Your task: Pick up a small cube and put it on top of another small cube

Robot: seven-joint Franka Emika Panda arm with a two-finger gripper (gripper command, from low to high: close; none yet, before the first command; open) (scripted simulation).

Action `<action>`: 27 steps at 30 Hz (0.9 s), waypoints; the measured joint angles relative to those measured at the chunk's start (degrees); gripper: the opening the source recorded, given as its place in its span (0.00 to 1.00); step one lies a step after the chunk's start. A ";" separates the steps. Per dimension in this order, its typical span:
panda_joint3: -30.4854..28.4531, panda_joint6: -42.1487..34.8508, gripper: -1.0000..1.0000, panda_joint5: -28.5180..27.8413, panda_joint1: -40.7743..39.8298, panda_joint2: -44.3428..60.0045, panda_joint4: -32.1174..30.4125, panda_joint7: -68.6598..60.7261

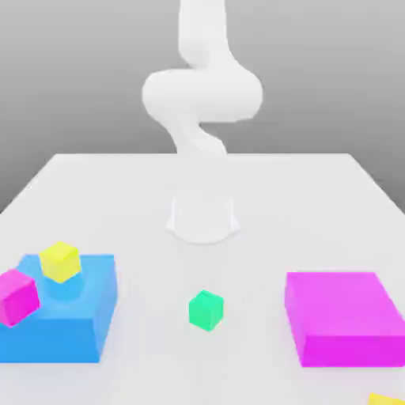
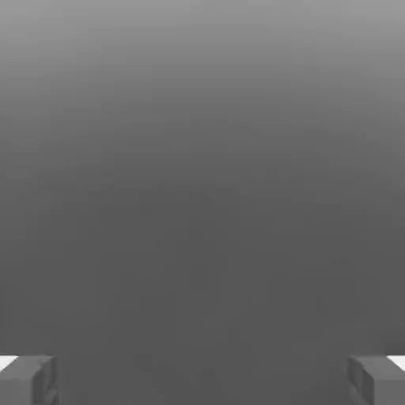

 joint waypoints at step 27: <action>1.84 11.30 0.50 2.49 17.30 56.23 9.90 -39.32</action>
